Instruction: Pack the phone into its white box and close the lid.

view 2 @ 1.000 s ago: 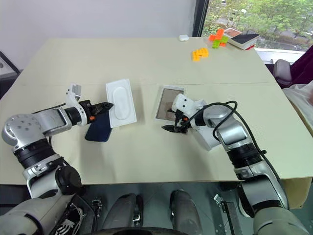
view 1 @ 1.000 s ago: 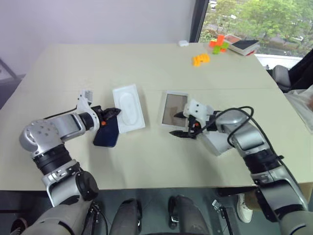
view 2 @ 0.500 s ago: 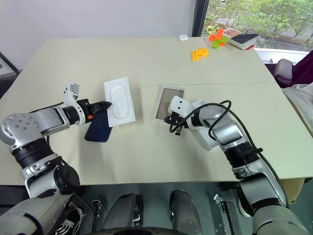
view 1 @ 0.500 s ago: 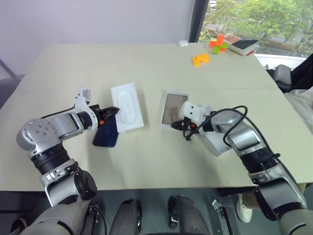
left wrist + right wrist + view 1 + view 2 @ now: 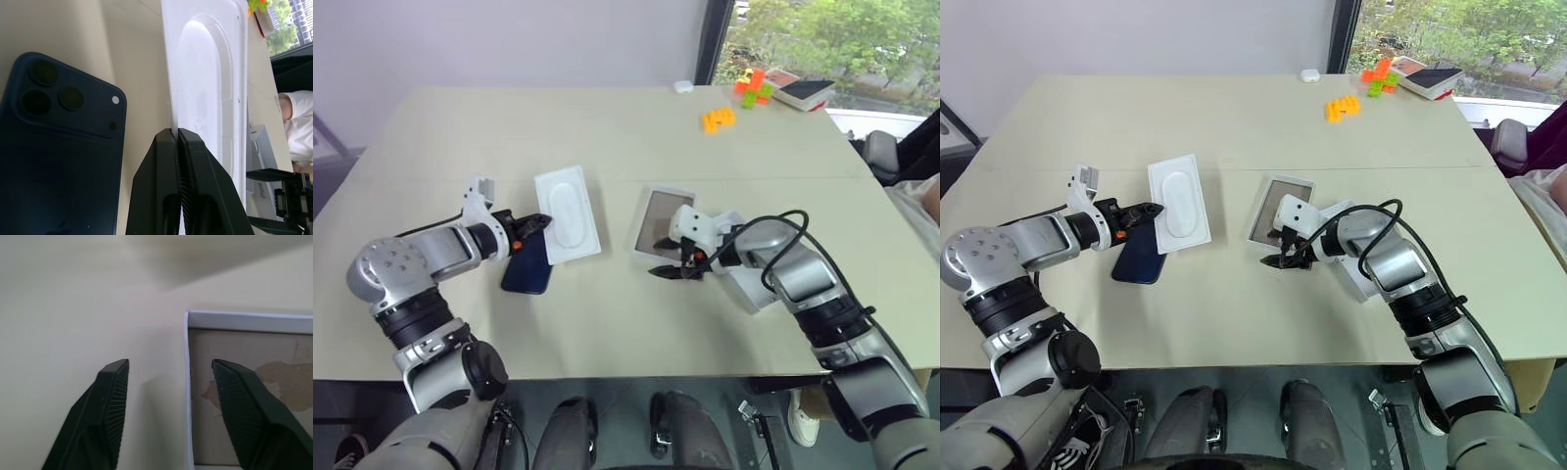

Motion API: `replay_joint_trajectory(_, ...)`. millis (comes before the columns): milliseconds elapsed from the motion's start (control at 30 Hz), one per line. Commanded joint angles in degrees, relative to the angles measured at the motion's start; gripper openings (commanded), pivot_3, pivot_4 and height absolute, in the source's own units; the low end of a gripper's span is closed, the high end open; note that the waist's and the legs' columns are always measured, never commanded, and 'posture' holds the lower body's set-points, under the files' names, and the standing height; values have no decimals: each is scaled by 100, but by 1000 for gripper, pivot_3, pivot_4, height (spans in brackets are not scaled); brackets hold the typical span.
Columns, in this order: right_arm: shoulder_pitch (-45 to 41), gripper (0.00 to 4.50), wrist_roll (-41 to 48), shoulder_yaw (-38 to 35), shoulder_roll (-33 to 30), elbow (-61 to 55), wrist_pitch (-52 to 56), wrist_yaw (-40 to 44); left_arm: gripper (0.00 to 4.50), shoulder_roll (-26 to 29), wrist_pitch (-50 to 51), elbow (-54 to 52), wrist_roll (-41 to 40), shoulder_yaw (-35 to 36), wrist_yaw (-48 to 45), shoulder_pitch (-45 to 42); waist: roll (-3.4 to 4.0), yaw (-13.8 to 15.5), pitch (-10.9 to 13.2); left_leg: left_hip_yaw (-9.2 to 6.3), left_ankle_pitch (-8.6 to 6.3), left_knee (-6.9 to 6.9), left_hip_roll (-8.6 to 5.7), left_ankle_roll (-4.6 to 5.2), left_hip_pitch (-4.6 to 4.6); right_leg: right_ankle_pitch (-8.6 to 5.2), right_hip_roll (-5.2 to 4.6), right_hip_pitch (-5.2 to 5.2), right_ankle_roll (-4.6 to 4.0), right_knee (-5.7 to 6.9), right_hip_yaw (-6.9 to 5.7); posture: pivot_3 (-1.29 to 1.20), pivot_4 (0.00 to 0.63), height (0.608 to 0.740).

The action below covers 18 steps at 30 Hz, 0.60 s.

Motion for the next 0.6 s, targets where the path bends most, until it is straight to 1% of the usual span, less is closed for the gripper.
replay_joint_trajectory(33,-29,2886,-230,119,-3,-53,-255,-102,0,7,-42,-167,-21,5,-53,-46,0,-7,0,0,0,0,0,0,0,0,1,0,0,0,0,0,150,740)
replay_joint_trajectory(67,-29,2378,-305,152,9,10,-345,-162,0,0,-42,-167,-18,7,-49,-51,0,-9,0,0,0,0,1,0,0,0,1,0,0,0,0,0,150,740)
replay_joint_trajectory(133,-71,1638,-412,193,106,141,-302,-317,0,-22,-33,-194,-10,-30,-39,-62,0,-8,0,0,0,0,0,0,0,0,1,0,0,0,0,0,150,740)
replay_joint_trajectory(233,-96,23,-656,352,83,299,-429,-341,0,-65,10,-204,-16,1,-21,-115,0,-5,0,0,0,0,1,-1,0,0,0,0,0,0,0,0,150,740)
replay_joint_trajectory(433,-35,23,-442,187,88,149,-741,-92,0,-11,34,-143,-5,73,-20,-182,-2,-7,-1,0,0,0,0,-1,0,0,1,0,0,0,0,0,150,740)
replay_joint_trajectory(533,253,23,-89,124,-88,-367,-935,416,0,35,73,-72,-28,166,-3,-289,-3,-3,-1,-1,0,-1,1,-1,0,0,2,0,0,-1,0,0,150,740)
replay_joint_trajectory(600,433,23,114,118,-182,-700,-869,657,0,53,73,-28,-49,188,26,-354,-3,4,0,-2,0,-2,1,-1,-1,0,2,0,1,-2,-1,0,150,740)
